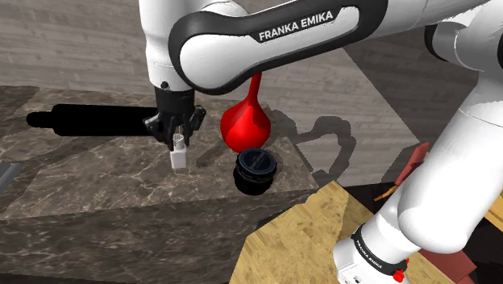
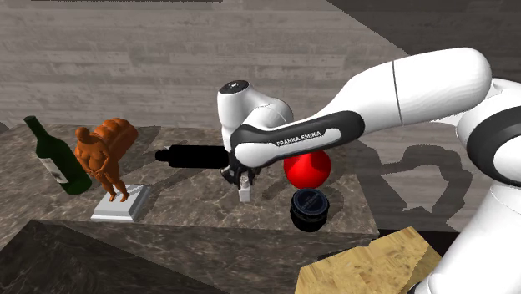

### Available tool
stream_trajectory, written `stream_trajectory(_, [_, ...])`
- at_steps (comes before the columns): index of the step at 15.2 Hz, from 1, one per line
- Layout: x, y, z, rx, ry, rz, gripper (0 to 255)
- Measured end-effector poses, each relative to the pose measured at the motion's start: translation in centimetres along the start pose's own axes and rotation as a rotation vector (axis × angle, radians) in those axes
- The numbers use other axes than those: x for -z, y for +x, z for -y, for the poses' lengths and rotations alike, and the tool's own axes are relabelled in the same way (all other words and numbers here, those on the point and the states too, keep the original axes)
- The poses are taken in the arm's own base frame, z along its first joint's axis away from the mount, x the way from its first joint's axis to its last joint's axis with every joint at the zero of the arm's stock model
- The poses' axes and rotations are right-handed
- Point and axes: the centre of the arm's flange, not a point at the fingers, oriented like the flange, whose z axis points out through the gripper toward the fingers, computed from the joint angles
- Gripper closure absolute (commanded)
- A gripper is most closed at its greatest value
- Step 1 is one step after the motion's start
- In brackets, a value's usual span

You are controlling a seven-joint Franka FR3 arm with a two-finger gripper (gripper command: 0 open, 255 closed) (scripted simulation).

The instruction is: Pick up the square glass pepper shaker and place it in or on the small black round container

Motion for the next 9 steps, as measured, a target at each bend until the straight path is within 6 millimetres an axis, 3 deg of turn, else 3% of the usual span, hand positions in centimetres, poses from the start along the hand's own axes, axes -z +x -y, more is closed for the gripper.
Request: stream_trajectory(9, [4.7, 0.3, -0.4, 0.0, 0.0, 0.0, 255])
